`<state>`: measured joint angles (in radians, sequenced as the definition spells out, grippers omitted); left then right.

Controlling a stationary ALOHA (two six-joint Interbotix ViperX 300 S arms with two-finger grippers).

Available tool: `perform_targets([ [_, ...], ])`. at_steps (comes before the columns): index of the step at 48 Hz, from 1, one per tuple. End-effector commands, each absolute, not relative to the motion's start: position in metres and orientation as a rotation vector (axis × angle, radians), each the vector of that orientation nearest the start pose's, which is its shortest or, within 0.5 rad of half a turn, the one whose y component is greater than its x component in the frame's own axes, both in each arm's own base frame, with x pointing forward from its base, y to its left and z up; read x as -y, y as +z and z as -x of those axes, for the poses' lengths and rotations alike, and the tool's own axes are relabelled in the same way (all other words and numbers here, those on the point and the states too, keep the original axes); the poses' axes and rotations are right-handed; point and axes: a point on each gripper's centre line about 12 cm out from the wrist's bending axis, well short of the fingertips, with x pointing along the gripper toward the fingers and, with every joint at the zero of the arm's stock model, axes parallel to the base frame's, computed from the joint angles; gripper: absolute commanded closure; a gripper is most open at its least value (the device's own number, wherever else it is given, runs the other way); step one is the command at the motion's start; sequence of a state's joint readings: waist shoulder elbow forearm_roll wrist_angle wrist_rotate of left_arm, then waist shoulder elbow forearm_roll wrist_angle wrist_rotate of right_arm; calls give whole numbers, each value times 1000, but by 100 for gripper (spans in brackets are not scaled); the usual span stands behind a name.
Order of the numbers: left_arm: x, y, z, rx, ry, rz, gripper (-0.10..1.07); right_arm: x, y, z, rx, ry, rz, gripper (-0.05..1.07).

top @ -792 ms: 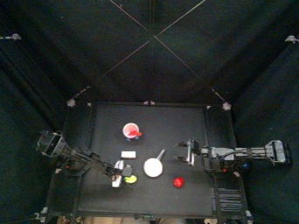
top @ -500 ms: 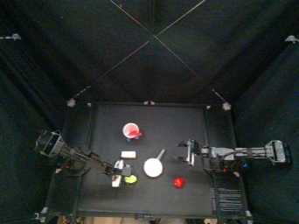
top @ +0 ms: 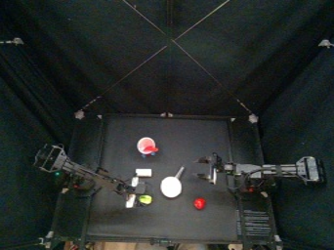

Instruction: Grab sushi roll

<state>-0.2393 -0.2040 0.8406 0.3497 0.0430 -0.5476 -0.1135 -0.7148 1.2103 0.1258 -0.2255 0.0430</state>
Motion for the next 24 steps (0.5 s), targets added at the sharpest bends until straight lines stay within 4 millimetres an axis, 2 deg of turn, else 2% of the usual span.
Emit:
perform_targets([
  [1, 71, 201, -334, -606, -143, 132, -2, 23, 226, -228, -256, -140, -192, 3],
  [13, 56, 215, -332, -496, -117, 236, -2, 19, 230, -232, -289, -154, -369, 3],
  [24, 43, 225, -313, -357, -91, 381, -2, 20, 230, -235, -298, -167, -412, 3],
])
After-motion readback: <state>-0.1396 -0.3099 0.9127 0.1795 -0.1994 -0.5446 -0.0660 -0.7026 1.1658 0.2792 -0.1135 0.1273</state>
